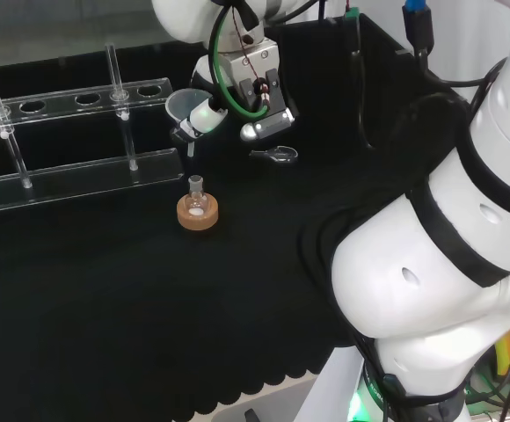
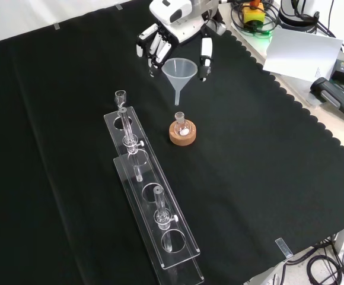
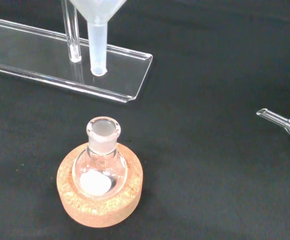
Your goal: Put the funnel back on the funnel stand.
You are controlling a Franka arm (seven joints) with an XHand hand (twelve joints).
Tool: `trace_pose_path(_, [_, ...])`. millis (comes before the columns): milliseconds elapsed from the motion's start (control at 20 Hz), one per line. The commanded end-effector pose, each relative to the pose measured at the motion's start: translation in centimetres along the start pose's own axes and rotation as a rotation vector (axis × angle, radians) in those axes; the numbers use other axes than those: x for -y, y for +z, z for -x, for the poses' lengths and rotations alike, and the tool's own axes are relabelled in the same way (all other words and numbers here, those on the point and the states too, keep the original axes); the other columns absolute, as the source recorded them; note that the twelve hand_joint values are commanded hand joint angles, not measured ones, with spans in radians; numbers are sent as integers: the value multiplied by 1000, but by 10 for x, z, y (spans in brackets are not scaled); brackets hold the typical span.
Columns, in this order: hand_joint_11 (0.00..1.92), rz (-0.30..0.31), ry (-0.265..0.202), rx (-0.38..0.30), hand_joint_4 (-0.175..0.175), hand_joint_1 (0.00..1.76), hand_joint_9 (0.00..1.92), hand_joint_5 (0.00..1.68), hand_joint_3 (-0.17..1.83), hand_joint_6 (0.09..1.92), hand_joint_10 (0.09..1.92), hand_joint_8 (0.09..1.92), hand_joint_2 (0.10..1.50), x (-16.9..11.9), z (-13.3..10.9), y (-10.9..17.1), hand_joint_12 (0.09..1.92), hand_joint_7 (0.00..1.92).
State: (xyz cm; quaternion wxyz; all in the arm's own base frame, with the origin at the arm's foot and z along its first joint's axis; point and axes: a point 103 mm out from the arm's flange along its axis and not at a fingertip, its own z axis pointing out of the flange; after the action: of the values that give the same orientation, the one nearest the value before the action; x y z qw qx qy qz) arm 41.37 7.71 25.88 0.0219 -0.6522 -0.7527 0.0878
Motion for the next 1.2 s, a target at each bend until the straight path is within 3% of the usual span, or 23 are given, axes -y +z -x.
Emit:
trace_pose_path(50, [0,-4,22,-5,23,610,758,799,67,102,432,337,768,4,3,1,1167,1018])
trace_pose_path(450, [0,3,34,-16,24,620,763,803,70,106,424,333,768,1,11,-7,1168,1022])
trace_pose_path(1200, [0,39,-23,44,32,636,784,830,80,129,406,326,770,-35,13,-60,1169,1055])
